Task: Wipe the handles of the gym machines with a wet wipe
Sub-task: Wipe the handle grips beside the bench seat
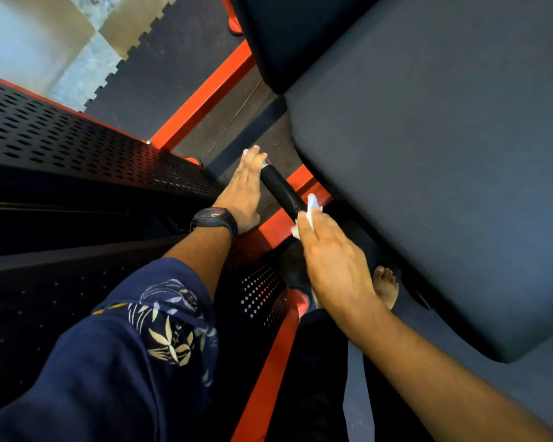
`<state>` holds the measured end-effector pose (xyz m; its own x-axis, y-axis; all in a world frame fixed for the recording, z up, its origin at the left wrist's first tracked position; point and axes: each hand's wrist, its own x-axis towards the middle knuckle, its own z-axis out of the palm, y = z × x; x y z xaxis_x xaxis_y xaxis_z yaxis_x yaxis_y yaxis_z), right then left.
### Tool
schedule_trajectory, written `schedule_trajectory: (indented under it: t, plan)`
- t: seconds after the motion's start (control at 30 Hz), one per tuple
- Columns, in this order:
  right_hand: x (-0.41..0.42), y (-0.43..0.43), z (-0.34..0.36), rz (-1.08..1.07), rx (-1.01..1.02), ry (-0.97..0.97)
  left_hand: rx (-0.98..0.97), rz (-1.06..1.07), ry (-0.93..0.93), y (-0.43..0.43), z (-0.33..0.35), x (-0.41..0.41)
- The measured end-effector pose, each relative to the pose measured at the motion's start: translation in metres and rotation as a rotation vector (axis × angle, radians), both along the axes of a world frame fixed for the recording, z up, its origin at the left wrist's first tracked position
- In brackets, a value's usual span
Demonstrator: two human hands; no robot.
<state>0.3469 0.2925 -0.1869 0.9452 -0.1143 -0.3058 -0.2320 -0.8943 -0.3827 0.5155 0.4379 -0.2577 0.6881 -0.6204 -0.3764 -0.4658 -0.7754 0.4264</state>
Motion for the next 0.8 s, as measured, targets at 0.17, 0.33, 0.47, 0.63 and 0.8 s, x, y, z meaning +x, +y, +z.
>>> schedule_trajectory:
  t: [0.17,0.33,0.47,0.63,0.8]
  plan:
    - [-0.01,0.001,-0.016,0.268,-0.18,-0.228,0.019,-0.018,-0.024,0.001,-0.001,0.001]
    - [-0.024,-0.009,-0.021,0.495,-0.343,-0.274,0.019,-0.007,-0.017,0.001,0.0,0.0]
    - [0.004,0.007,-0.025,0.598,-0.476,-0.261,0.01,0.006,-0.023,0.0,0.0,-0.001]
    - [0.019,0.013,-0.039,0.66,-0.61,-0.14,0.027,0.012,-0.012,0.001,-0.001,0.001]
    - [0.008,0.013,-0.033,0.719,-0.675,-0.02,0.029,0.014,-0.025,0.001,-0.003,0.0]
